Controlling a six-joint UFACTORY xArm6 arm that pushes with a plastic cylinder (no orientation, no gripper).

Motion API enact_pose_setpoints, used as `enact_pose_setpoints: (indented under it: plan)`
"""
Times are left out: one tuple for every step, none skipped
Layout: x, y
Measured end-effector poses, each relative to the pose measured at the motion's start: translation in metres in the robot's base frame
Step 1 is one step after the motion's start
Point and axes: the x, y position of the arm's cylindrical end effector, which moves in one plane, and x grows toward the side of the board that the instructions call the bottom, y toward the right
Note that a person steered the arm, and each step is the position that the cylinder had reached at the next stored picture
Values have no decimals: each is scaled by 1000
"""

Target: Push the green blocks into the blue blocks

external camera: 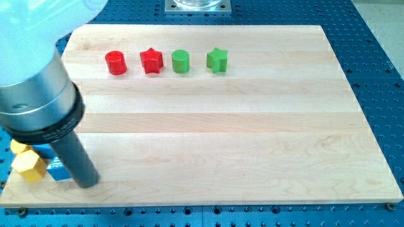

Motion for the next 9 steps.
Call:
enact_pose_setpoints:
  plan:
    - [0,-10]
    - [0,2]
    - [-54,62]
    - [-130,155]
    - [-179,304]
    - [-220,382]
    - [-227,387]
    - [-228,387]
    - [-234,387]
